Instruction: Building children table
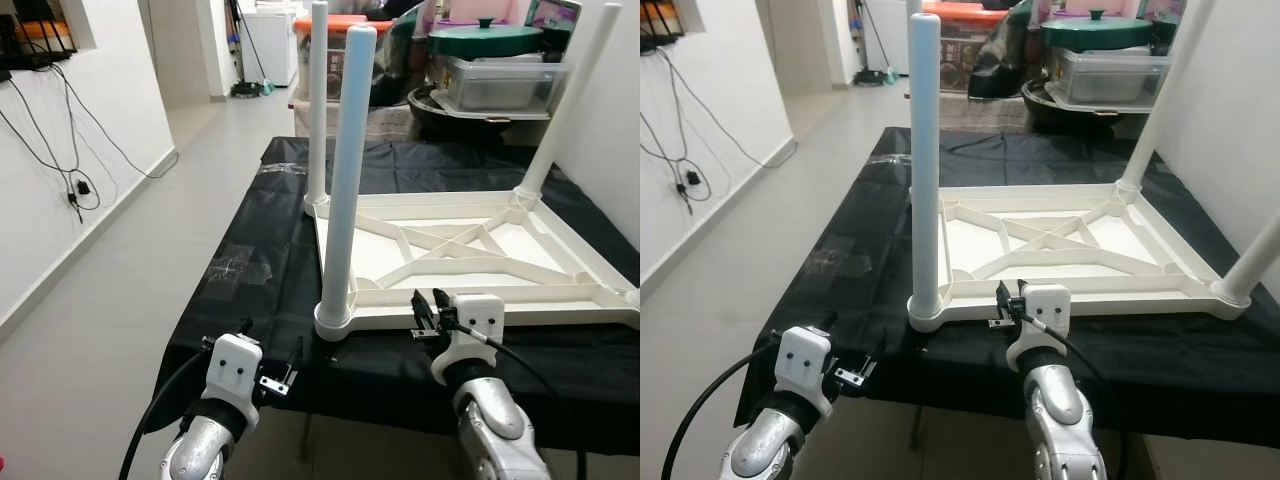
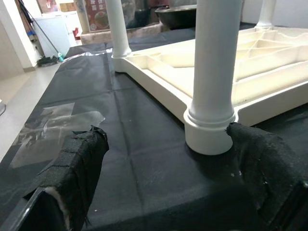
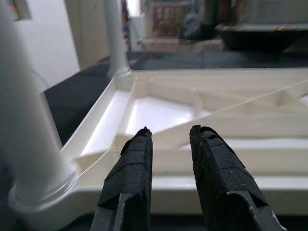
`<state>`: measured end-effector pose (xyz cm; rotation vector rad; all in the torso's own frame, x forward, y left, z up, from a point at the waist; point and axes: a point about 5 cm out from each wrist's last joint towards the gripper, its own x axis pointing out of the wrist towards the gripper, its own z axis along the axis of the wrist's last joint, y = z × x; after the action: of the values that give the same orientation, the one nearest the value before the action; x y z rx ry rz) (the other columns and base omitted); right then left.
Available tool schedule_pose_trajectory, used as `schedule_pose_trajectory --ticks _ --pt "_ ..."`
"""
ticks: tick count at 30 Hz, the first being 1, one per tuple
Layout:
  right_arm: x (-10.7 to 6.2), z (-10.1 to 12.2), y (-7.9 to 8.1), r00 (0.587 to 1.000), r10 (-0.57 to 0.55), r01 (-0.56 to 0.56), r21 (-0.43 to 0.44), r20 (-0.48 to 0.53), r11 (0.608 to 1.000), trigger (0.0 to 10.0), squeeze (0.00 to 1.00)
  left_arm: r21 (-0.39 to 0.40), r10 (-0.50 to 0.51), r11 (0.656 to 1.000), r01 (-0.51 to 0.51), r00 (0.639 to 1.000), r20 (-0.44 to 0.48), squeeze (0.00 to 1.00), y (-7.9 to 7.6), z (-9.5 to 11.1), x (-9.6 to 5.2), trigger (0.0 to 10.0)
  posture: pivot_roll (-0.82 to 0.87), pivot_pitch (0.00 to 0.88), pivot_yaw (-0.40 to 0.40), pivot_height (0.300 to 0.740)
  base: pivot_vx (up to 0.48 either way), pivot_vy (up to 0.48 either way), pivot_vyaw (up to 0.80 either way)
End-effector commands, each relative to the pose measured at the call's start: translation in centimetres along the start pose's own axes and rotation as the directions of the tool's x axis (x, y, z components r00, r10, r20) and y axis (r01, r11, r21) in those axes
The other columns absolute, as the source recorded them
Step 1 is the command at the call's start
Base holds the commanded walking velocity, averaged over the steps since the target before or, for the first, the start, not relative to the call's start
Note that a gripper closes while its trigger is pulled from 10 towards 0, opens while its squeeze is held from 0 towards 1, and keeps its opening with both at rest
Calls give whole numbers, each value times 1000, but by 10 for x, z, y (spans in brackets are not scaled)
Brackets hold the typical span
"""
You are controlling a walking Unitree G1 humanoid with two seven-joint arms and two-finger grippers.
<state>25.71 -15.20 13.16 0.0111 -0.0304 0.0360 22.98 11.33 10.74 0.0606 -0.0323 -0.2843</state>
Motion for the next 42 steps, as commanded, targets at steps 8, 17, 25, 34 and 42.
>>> schedule_pose_trajectory --ticks 8,17,25,34,42 --pt "-6 -3 1 998 -53 52 -36 -25 998 10000 0 -3 -1 1000 1 1000 -17 0 2 -2 -1 10000 57 0 3 740 -219 348 0" --pt "-8 -2 6 997 78 -78 -16 -28 997 10000 0 -3 7 1000 -7 1000 -23 0 3 -2 -1 10000 59 0 3 740 0 0 0" --pt "10 26 37 895 441 -446 67 71 893 10000 0 -49 56 997 -57 998 -30 0 8 -2 -2 10000 66 0 -8 740 0 0 0" --pt "29 30 60 902 421 -423 -6 95 906 10000 0 -45 63 997 -64 998 -25 0 6 0 -2 10000 77 0 -24 740 0 0 58" --pt "55 37 70 912 391 -397 28 121 917 10000 0 -56 86 995 -87 996 -24 0 8 1 -2 10000 83 0 -28 740 0 0 524"
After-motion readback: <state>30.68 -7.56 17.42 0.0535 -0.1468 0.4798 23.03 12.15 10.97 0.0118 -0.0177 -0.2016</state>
